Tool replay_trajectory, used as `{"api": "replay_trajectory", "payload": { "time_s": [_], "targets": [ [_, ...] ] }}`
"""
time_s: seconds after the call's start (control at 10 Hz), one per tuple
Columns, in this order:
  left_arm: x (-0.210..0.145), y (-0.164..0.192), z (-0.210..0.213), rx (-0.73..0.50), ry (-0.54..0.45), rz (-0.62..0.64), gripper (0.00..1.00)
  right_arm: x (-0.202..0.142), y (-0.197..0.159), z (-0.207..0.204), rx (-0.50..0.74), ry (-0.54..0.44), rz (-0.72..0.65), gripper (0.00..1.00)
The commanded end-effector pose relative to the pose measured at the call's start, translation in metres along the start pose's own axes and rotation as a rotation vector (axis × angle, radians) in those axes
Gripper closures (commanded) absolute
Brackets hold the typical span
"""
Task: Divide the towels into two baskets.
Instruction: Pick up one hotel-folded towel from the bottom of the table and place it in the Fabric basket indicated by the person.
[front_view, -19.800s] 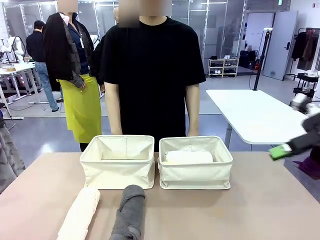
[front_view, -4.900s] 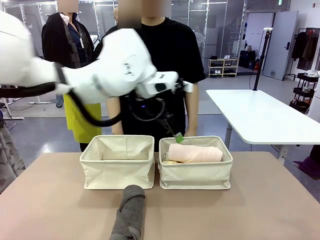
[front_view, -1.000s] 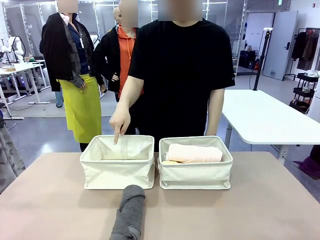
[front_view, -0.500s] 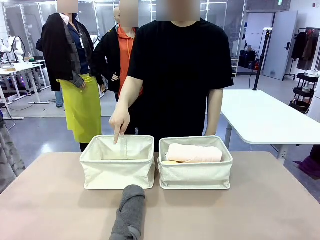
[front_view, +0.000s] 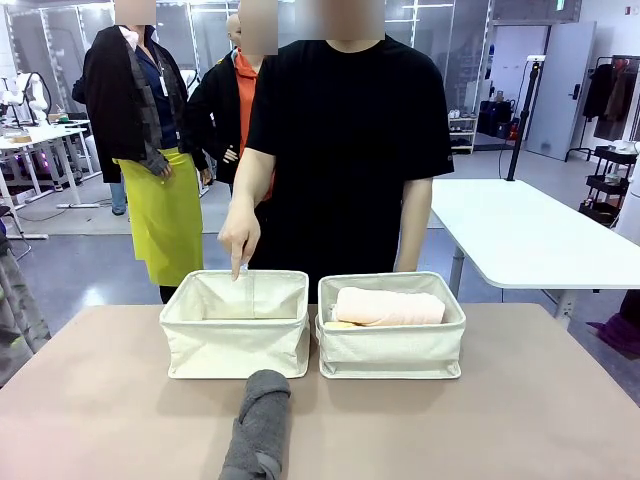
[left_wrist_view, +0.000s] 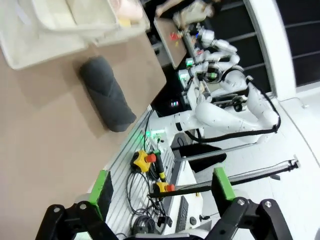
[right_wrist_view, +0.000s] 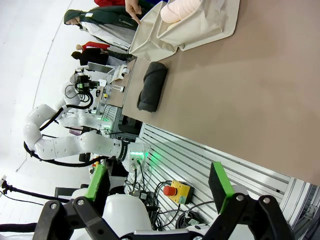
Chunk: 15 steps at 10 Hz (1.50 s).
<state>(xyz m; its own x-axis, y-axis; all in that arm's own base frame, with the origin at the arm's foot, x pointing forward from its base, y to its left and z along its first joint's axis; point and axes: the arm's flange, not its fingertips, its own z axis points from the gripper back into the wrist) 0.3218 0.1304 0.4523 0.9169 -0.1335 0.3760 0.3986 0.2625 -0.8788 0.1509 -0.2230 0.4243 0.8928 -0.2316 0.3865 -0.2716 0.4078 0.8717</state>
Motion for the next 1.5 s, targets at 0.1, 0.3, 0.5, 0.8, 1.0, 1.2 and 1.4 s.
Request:
{"api": "replay_trajectory", "payload": {
  "time_s": [0.1,0.3,0.5,0.8,1.0,1.2,1.4],
  "targets": [
    [0.043,-0.068,-0.089,0.072,0.149,0.083,0.00,0.000,0.003,0.001,0.005,-0.006,0.013,0.00],
    [0.056,-0.090,-0.149,0.210,0.250,0.174,0.00,0.000,0.003,0.001,0.005,-0.006,0.013,0.00],
    [0.066,-0.087,-0.206,0.381,0.267,0.220,0.00,0.000,0.003,0.001,0.005,-0.006,0.013,0.00],
    [0.072,-0.065,-0.268,0.567,0.341,0.206,0.00,0.000,0.003,0.001,0.005,-0.006,0.013,0.00],
    [0.072,-0.056,-0.292,0.695,0.337,0.184,0.00,0.000,0.003,0.001,0.005,-0.006,0.013,0.00],
    [0.066,-0.048,-0.319,0.795,0.313,0.161,0.00,0.000,0.003,0.001,0.005,-0.006,0.013,0.00],
    [0.063,-0.045,-0.348,0.888,0.262,0.140,0.00,0.000,0.003,0.001,0.005,-0.006,0.013,0.00]
  ]
}}
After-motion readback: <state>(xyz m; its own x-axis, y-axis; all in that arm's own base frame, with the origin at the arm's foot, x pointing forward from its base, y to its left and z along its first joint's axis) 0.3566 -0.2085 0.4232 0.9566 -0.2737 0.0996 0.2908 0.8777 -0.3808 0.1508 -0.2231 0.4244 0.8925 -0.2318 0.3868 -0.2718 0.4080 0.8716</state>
